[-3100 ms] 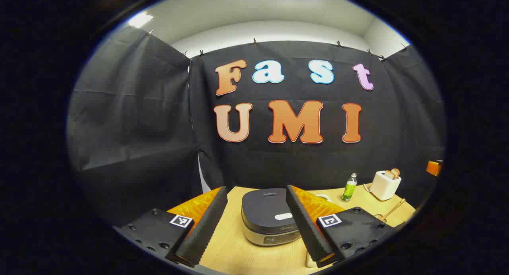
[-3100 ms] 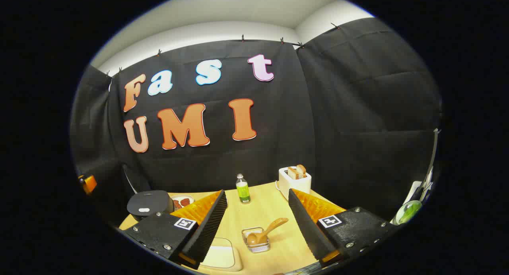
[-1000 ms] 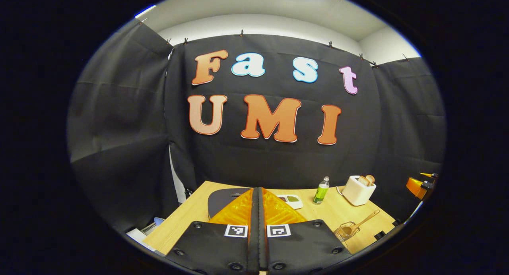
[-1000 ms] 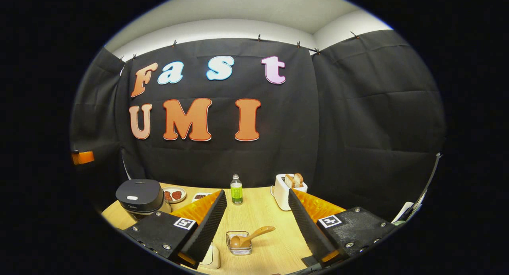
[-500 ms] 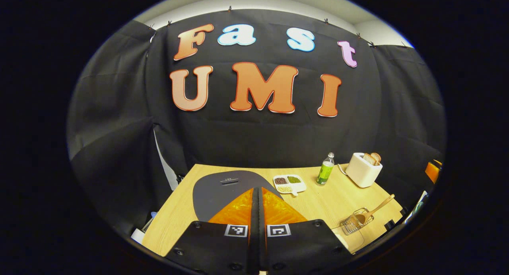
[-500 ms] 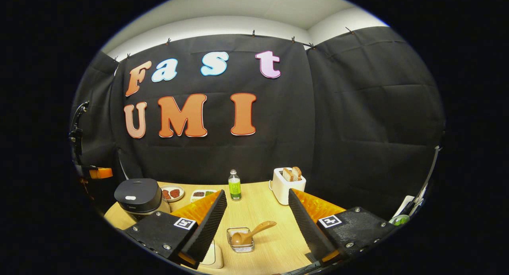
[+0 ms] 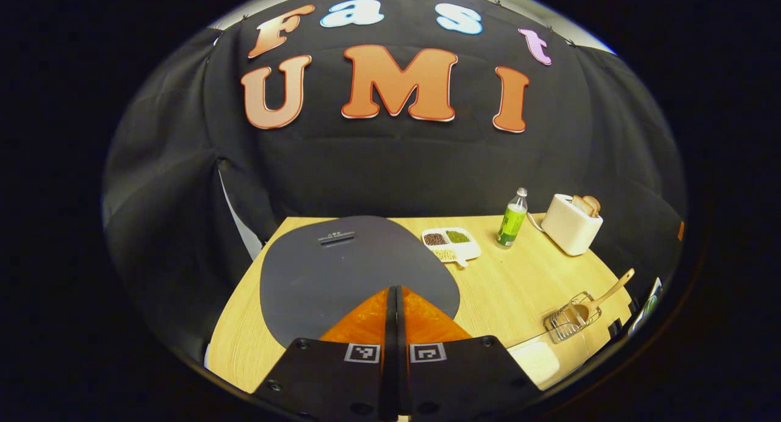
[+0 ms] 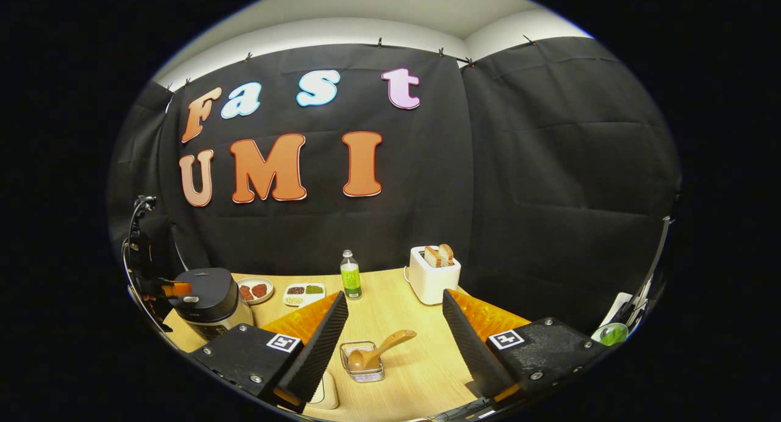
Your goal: Close the left gripper, press the button to open the rice cooker; take a wooden spoon from the chopstick holder with the right hand, scoop a spoonful of rice and pour it into the rice cooker, then put the wooden spoon back into the chopstick holder.
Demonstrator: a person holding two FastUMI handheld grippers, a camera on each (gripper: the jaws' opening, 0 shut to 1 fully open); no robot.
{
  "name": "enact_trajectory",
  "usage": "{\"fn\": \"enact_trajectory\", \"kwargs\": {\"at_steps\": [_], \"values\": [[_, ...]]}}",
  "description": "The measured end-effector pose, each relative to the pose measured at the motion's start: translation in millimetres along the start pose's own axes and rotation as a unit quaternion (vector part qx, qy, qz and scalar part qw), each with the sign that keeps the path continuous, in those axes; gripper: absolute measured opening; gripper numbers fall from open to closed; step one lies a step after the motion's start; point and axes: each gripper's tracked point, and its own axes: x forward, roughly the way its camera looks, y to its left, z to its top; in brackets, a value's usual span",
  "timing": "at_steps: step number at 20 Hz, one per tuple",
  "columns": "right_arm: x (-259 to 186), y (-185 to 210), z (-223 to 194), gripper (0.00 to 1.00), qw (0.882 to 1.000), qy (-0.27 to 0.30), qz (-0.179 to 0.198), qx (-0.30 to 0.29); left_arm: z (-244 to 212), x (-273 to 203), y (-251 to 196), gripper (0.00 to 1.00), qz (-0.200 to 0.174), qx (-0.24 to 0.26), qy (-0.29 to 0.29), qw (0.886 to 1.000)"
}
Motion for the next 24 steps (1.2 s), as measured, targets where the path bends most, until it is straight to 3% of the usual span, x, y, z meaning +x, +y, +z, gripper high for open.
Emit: {"fn": "enact_trajectory", "kwargs": {"at_steps": [6,7,10,13,15,16,17,21,24], "values": [[2.8,0.1,-3.8,0.96,1.000,0.007,0.000,0.008,-15.8,6.0,1.3,0.04,-0.005,-0.012,0.020,1.000],[3.7,0.7,-5.2,0.96,1.000,0.009,0.001,0.010,-18.3,5.0,1.1,0.09,-0.006,-0.010,0.029,1.000],[4.0,2.8,-8.2,0.96,1.000,0.011,0.004,0.012,-26.7,5.8,2.5,0.00,-0.015,-0.021,0.052,0.998],[0.7,1.5,-12.8,0.96,1.000,0.015,0.007,0.008,-25.7,5.5,1.8,0.04,-0.017,-0.032,0.045,0.998],[-2.5,-2.4,-11.1,0.96,1.000,0.014,0.005,0.009,-16.9,6.6,2.6,0.05,-0.008,-0.013,0.027,1.000],[-4.6,-3.7,-7.7,0.96,1.000,0.011,0.006,0.011,-9.1,0.8,3.5,0.00,0.001,-0.003,0.017,1.000],[-5.8,-6.7,-5.7,0.96,1.000,0.007,0.005,0.013,1.4,-5.9,5.6,0.04,0.014,-0.002,0.007,1.000],[-9.0,-14.2,-2.1,0.96,1.000,-0.002,0.002,0.020,92.4,-54.3,1.1,0.04,0.027,-0.002,-0.102,0.994],[-8.5,-13.3,-4.5,0.96,1.000,-0.002,0.008,0.028,133.6,-92.7,1.3,0.04,0.028,-0.005,-0.153,0.988]]}}
